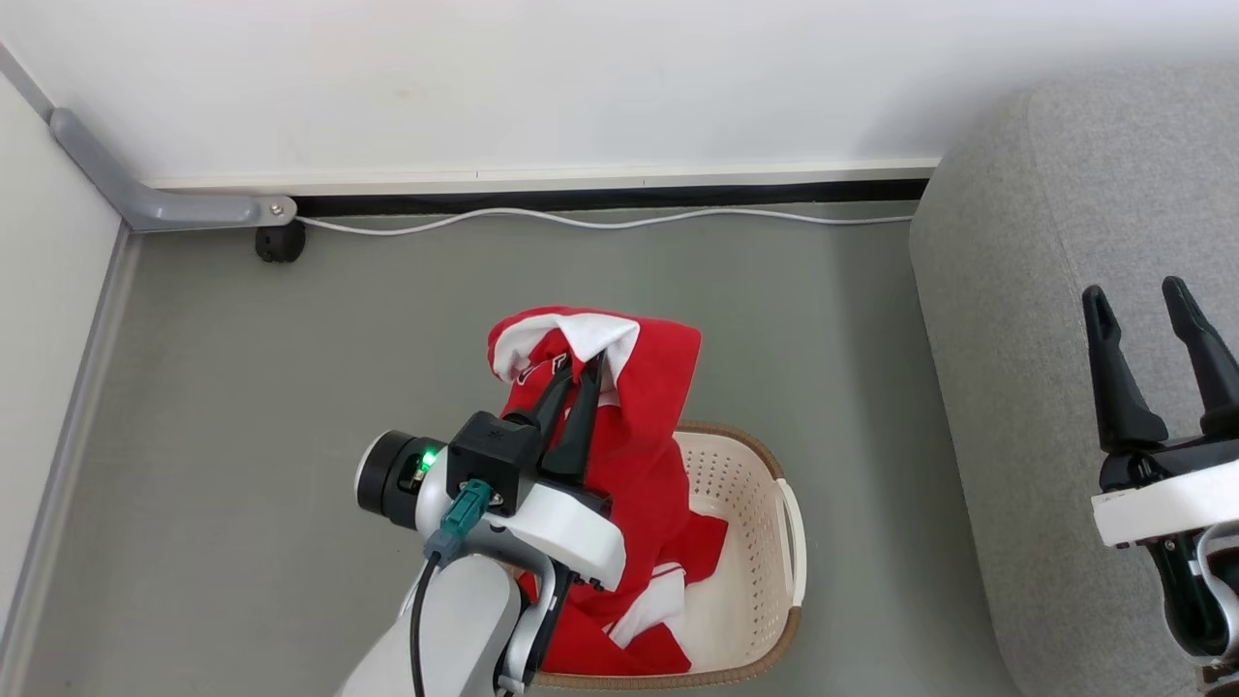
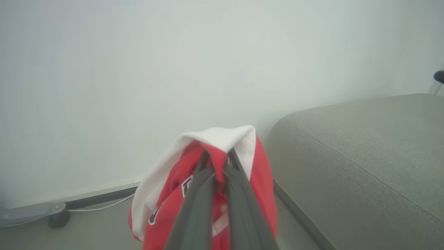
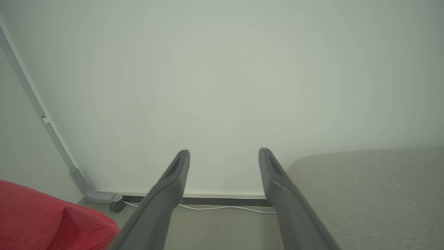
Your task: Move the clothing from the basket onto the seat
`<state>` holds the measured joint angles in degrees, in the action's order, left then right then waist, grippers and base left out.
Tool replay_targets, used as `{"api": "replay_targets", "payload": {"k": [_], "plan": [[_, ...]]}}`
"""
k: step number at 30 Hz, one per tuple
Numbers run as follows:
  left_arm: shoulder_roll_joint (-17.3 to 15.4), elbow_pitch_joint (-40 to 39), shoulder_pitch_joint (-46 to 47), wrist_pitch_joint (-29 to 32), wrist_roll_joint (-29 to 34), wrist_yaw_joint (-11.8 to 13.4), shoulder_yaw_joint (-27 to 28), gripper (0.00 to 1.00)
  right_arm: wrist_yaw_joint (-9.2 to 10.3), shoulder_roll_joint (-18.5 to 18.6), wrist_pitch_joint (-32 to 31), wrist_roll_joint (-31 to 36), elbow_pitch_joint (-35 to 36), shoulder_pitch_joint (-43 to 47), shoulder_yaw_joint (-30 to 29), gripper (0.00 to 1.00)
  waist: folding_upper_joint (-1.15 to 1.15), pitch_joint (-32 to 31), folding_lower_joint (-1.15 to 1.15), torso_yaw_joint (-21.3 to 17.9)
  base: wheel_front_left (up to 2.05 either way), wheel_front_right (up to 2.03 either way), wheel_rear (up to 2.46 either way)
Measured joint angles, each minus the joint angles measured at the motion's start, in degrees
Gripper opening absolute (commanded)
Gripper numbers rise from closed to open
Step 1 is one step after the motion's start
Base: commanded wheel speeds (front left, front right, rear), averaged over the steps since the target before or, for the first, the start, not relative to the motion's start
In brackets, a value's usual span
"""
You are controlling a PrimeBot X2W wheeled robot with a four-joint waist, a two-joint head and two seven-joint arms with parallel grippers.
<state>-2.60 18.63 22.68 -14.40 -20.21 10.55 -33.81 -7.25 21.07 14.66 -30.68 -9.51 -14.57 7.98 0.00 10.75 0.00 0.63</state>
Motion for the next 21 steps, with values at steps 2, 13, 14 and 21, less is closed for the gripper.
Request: {"api": "replay_targets", "payload": {"k": [2,13,14,21], "plan": [[-0.02,-0.65,0.23,0.00,0.74,-0.49,0.16,0.00,0.00,-0.42,0.00,0.13,-0.38,0.05,0.01,1.00,0.00,-0.45,0.00,0.26,0.00,0.00,0.00],[0.13,-2.96,6.25,-0.02,4.08,-3.35,1.44,0.00,0.00,-2.09,0.00,2.07,-2.47,1.38,-0.02,1.00,0.00,-3.07,0.00,0.55,0.00,0.00,0.00],[0.13,-3.00,6.71,-0.02,4.15,-3.64,1.58,0.00,0.00,-2.18,0.00,2.11,-2.55,1.47,-0.02,1.00,0.00,-3.23,0.00,0.57,0.00,0.00,0.00],[0.21,-3.02,8.99,-0.09,4.59,-4.19,2.37,0.00,0.00,-2.87,0.00,2.47,-3.12,2.19,0.05,1.00,0.00,-3.83,0.00,0.48,0.00,0.00,0.00]]}}
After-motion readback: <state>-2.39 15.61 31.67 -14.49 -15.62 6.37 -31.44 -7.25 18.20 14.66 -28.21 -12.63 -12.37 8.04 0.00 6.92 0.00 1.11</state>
